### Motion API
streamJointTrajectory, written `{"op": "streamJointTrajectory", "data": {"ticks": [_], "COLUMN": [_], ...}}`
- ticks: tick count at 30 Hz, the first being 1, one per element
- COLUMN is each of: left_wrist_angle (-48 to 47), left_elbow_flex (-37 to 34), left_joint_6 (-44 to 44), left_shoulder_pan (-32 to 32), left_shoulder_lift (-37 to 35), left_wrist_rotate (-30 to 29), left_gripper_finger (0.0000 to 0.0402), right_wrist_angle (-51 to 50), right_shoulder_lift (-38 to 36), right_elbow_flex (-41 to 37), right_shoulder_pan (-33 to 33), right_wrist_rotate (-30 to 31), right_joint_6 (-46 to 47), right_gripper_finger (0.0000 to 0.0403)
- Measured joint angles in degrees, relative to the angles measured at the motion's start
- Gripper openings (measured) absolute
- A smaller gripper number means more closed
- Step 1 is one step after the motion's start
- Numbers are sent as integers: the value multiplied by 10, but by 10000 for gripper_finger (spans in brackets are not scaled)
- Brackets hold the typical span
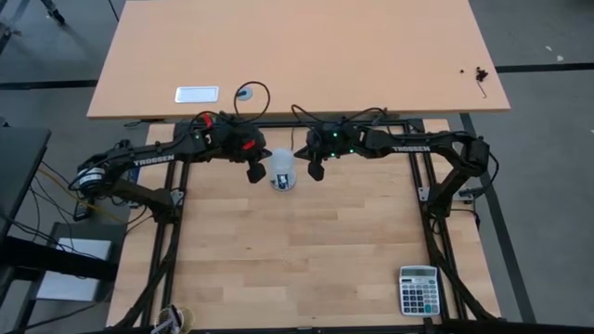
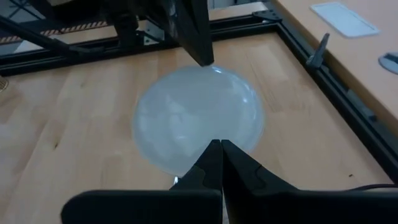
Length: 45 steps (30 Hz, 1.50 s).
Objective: Screw lightbulb
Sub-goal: Insert the light into the lamp socket
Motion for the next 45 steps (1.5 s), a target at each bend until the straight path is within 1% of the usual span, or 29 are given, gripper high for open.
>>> {"op": "streamJointTrajectory", "data": {"ticks": [4,6,10,15,23,31,38,45], "left_wrist_angle": [27,32,38,35,27,23,12,15], "left_elbow_flex": [-1,-1,-1,-1,2,1,0,0], "left_joint_6": [0,-6,-13,-13,-12,-12,-14,-17], "left_shoulder_pan": [0,0,-1,-2,-2,-2,-2,-2], "left_shoulder_lift": [-3,-3,-3,4,21,22,22,23], "left_wrist_rotate": [11,26,33,32,15,13,4,2], "left_gripper_finger": [0,0,0,0,0,0,0,0], "right_wrist_angle": [-1,-3,-3,-3,-4,1,22,10], "right_shoulder_lift": [0,0,0,1,2,3,28,5], "right_elbow_flex": [0,0,0,0,-3,-3,-1,-4], "right_shoulder_pan": [0,0,0,0,0,10,17,20], "right_wrist_rotate": [0,0,-3,-3,-4,-25,-51,-47], "right_joint_6": [0,-1,-3,-4,-4,-2,0,-4], "right_gripper_finger": [7,7,7,7,7,7,7,7]}}
